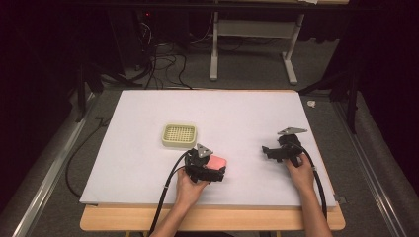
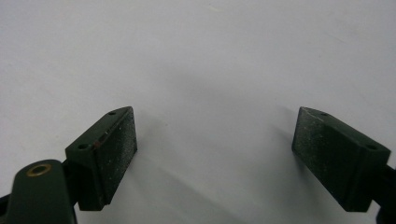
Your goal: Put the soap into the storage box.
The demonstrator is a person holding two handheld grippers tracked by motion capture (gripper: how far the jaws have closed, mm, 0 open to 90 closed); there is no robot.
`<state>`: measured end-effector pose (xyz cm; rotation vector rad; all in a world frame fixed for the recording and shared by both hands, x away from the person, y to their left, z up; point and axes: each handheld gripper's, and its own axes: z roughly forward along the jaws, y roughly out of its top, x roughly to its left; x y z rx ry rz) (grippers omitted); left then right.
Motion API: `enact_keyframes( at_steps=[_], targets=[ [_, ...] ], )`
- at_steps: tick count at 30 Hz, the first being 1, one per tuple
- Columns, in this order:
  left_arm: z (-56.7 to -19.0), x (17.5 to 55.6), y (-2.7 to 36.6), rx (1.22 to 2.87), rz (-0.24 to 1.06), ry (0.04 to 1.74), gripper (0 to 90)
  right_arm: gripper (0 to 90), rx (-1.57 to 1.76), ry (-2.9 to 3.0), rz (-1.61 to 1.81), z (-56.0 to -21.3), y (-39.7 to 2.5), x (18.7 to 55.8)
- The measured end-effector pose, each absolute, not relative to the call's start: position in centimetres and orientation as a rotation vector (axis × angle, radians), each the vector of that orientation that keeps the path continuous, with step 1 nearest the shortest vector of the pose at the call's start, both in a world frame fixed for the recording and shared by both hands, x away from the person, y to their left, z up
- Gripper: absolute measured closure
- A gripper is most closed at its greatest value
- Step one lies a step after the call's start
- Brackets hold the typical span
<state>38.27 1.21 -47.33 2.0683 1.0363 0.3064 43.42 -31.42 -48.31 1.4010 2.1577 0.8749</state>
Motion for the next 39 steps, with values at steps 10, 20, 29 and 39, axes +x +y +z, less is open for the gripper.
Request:
enact_keyframes(
  at_steps=[10,20,29,39],
  targets=[
    [-48.1,38.7,0.6,2.110,0.303,1.046,5.7,14.5,1.402,2.158,0.875,-48.3,-31.4,43.4],
    [-48.4,38.9,0.6,2.112,0.308,1.027,6.1,14.4,1.402,2.157,0.875,-48.3,-31.4,43.4],
    [-48.5,39.0,0.6,2.125,0.351,1.016,8.0,14.5,1.400,2.158,0.875,-48.3,-31.4,43.4],
    [-48.4,39.0,0.7,2.151,0.376,0.995,13.4,14.4,1.402,2.158,0.876,-48.3,-31.4,43.4]
  ],
)
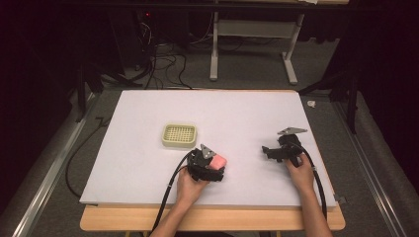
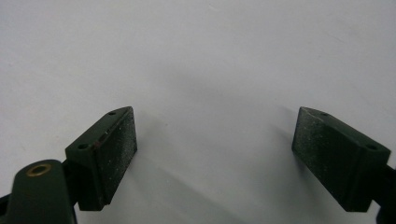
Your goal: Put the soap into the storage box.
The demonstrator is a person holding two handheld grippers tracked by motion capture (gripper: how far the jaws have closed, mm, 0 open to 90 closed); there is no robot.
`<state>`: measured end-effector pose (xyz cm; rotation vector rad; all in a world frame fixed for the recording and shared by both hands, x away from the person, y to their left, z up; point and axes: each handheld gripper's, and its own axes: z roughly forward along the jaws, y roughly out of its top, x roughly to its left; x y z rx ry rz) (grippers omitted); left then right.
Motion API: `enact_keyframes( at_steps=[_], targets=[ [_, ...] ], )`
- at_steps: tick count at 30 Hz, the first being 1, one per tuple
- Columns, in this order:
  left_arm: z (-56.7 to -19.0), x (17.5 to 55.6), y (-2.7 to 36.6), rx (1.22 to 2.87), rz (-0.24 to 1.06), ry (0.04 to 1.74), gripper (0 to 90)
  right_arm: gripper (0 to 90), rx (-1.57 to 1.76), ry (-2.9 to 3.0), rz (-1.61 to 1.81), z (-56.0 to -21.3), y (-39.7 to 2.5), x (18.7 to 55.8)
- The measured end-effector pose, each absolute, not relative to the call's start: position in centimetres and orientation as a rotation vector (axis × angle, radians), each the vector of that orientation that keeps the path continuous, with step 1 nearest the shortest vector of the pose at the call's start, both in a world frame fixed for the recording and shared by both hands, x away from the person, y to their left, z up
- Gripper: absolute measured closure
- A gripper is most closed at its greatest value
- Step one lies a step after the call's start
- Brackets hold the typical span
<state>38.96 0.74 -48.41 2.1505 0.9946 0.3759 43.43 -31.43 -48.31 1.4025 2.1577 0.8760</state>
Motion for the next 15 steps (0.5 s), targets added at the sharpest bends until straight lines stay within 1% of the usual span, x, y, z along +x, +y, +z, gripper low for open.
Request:
enact_keyframes(
  at_steps=[15],
  targets=[
    [-48.07,38.94,1.05,2.174,0.379,0.950,13.9,14.4,1.402,2.158,0.876,-48.31,-31.44,43.43]
  ],
)
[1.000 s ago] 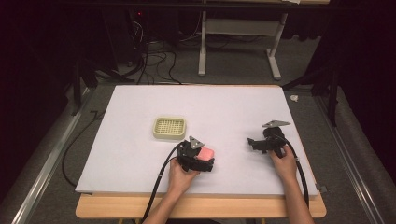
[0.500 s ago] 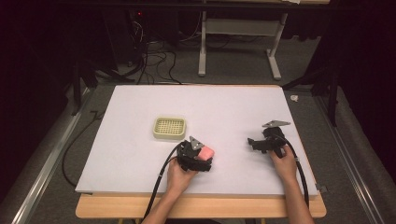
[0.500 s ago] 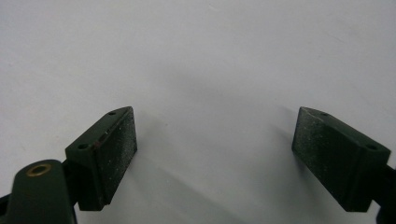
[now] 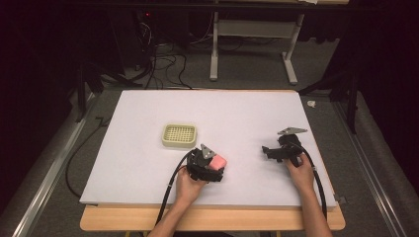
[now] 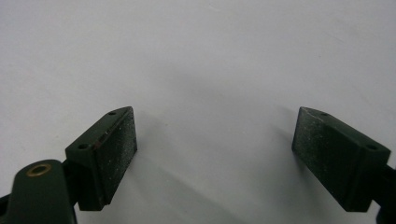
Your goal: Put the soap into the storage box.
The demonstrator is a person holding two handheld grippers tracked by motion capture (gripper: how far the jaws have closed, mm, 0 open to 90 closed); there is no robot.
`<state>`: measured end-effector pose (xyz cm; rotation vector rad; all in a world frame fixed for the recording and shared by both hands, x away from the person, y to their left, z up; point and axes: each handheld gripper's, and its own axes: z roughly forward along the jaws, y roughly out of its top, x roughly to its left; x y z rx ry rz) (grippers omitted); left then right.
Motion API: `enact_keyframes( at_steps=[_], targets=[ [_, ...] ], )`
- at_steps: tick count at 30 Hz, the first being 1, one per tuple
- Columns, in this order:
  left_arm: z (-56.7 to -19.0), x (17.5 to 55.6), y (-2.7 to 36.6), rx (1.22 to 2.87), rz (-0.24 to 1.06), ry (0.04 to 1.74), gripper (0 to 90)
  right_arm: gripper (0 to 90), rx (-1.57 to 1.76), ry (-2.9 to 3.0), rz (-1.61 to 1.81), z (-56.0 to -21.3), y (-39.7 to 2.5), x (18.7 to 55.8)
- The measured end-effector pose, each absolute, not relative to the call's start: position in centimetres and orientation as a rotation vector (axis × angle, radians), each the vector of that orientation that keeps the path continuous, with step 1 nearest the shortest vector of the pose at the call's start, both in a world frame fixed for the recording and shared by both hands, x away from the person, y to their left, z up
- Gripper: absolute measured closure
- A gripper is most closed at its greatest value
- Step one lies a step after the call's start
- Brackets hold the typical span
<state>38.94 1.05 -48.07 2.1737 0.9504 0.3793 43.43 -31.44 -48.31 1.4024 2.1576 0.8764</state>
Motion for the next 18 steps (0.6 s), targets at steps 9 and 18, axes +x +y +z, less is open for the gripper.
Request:
enact_keyframes(
  at_steps=[9,18],
  targets=[
    [-47.0,38.9,2.3,2.121,0.389,0.938,14.0,14.4,1.403,2.158,0.876,-48.3,-31.4,43.4],
    [-46.3,38.5,3.4,2.094,0.418,0.923,14.0,14.4,1.401,2.158,0.876,-48.3,-31.4,43.4]
  ],
)
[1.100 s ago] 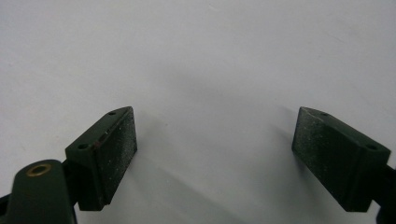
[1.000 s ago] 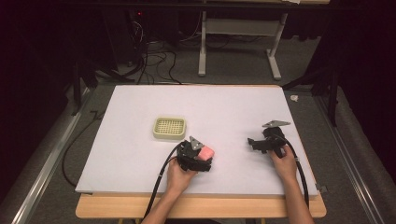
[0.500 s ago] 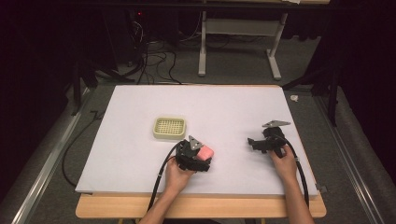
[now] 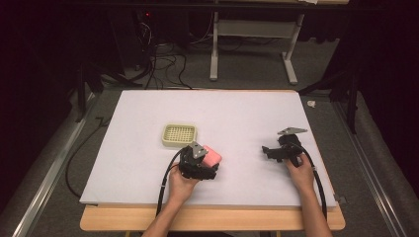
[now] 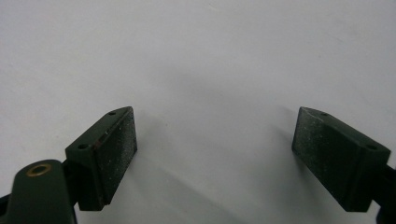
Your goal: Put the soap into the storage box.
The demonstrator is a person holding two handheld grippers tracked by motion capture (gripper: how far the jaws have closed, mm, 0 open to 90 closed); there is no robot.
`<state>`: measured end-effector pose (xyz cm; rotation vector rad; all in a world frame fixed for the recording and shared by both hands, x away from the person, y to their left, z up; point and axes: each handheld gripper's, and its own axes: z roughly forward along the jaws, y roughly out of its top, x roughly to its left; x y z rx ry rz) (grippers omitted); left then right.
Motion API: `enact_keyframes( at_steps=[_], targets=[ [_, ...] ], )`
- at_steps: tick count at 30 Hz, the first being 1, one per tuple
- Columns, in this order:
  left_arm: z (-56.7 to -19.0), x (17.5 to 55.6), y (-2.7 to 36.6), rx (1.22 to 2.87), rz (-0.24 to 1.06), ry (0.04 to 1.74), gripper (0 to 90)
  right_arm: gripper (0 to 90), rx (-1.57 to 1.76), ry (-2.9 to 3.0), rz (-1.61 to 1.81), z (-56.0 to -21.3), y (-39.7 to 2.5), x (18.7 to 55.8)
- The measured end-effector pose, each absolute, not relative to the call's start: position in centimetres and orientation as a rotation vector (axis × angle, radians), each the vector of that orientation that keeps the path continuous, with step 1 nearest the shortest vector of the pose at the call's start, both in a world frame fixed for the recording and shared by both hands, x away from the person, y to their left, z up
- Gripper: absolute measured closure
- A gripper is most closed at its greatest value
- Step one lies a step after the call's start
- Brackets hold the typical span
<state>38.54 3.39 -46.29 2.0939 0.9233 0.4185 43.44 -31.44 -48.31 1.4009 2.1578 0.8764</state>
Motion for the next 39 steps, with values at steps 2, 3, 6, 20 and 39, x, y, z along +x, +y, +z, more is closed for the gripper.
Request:
enact_keyframes(
  at_steps=[2,3,6,20,39],
  targets=[
    [-46.1,38.5,3.7,2.087,0.424,0.928,14.0,14.5,1.403,2.157,0.877,-48.3,-31.4,43.4],
    [-46.1,38.5,3.9,2.084,0.424,0.928,14.0,14.5,1.403,2.158,0.877,-48.3,-31.4,43.4],
    [-45.9,38.5,4.4,2.069,0.412,0.929,14.0,14.4,1.401,2.158,0.877,-48.3,-31.4,43.4],
    [-45.0,38.8,7.4,2.013,0.425,0.981,13.9,14.5,1.401,2.158,0.877,-48.3,-31.4,43.4],
    [-43.6,39.6,10.5,1.936,0.444,1.061,13.9,14.5,1.401,2.158,0.876,-48.3,-31.4,43.4]
  ],
)
